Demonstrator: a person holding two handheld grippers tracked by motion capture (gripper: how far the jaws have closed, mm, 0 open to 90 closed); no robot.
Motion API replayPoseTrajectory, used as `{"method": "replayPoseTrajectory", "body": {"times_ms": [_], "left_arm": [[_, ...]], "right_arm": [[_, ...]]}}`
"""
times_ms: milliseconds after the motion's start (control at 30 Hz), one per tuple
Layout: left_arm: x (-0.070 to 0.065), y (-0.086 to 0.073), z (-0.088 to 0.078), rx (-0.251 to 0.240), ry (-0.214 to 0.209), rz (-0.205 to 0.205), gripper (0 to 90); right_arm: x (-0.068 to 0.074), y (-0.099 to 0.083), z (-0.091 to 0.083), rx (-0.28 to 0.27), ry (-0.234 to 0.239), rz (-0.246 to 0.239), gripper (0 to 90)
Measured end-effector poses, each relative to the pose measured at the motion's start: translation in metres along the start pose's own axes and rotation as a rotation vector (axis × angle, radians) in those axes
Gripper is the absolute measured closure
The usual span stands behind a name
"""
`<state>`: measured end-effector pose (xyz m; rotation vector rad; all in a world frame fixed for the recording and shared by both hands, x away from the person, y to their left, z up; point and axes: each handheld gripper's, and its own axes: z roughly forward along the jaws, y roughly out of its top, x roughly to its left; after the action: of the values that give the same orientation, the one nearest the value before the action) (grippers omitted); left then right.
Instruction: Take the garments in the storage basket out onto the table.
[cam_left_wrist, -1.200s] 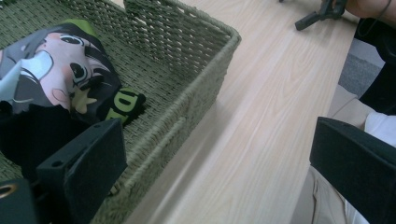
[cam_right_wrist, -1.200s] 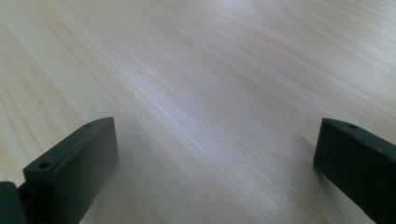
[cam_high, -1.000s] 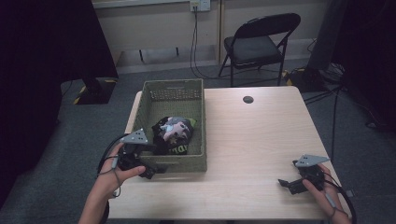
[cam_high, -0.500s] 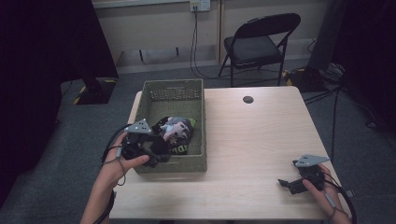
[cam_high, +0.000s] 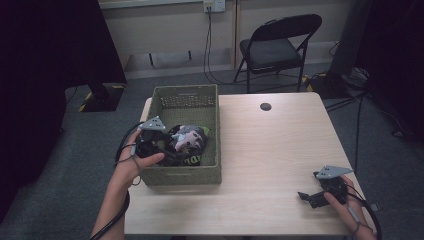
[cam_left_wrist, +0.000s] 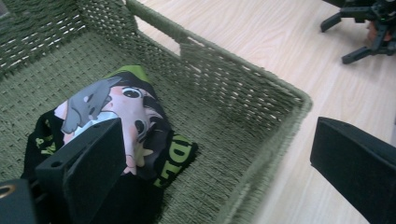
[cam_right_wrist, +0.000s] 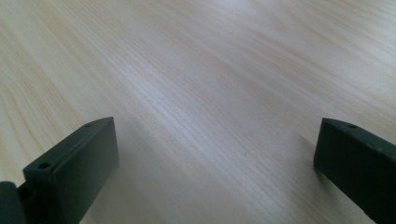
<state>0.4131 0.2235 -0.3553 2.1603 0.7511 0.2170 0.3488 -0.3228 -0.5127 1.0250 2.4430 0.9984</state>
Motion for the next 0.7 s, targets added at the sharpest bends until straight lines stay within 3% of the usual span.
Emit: {"method": "replayPoseTrajectory", "body": {"times_ms": [400,600,700], "left_arm": [[0.016,0.004,0.013,-0.01,0.038,-0.032,2.9],[0.025,0.004,0.018,-0.054,0.018,-0.077,2.9],[0.03,0.003,0.021,-0.063,0.029,-0.099,2.9]], "right_arm": [[0.0,0.0,0.0,0.0,0.001,-0.001,0.0],[0.0,0.0,0.0,0.0,0.002,-0.002,0.0],[0.0,0.0,0.0,0.0,0.003,-0.003,0.0]]}}
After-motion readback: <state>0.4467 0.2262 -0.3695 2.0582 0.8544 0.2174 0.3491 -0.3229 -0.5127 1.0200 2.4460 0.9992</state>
